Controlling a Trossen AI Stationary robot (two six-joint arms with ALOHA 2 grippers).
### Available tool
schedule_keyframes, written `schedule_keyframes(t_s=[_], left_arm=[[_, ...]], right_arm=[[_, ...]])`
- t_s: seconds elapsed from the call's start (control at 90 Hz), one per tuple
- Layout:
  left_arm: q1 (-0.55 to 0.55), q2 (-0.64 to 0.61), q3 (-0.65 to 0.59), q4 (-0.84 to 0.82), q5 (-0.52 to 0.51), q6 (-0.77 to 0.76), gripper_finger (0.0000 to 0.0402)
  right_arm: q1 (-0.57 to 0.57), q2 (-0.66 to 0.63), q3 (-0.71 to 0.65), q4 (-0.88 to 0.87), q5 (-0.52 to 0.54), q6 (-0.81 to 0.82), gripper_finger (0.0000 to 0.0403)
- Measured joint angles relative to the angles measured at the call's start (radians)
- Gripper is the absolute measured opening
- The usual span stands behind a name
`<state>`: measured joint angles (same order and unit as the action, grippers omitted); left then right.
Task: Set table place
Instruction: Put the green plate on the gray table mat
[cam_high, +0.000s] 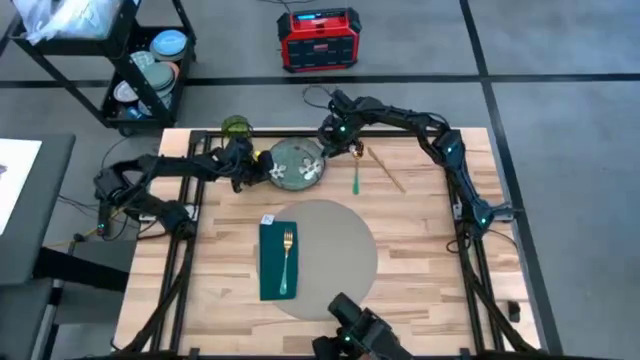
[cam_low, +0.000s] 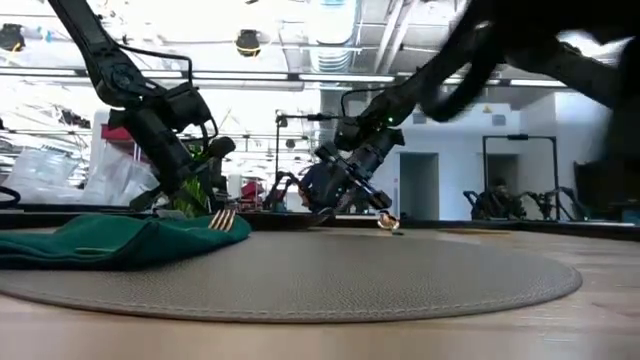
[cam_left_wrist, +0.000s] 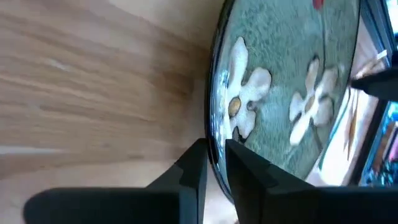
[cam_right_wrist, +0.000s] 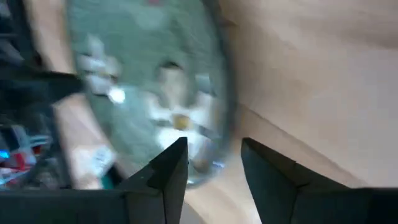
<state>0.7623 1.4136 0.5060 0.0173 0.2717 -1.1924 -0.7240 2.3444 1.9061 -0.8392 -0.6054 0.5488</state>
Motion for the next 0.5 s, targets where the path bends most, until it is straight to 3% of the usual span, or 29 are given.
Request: schedule_keyframes(t_s=[0.078,0.189,0.289,0.5], left_arm=[[-0.008,0.0,0.0,0.0,0.01,0.001,0.0041],[-0.022,0.0,0.0,0.0,0.013,0.002,0.0041],[-0.024,0.0,0.0,-0.001,0.012,0.002,0.0041],[-0.022,0.0,0.0,-0.004,0.003,0.001,0.0041]], right_arm=[[-0.005,0.001,0.063,-0.126,0.051,-0.112,0.0136],[0.011,-0.001,0.188,-0.298,0.24,-0.314,0.0131],[0.034,-0.003,0.269,-0.318,0.345,-0.444,0.0128],[0.019,0.021,0.281,-0.224,0.345,-0.495,0.0133]])
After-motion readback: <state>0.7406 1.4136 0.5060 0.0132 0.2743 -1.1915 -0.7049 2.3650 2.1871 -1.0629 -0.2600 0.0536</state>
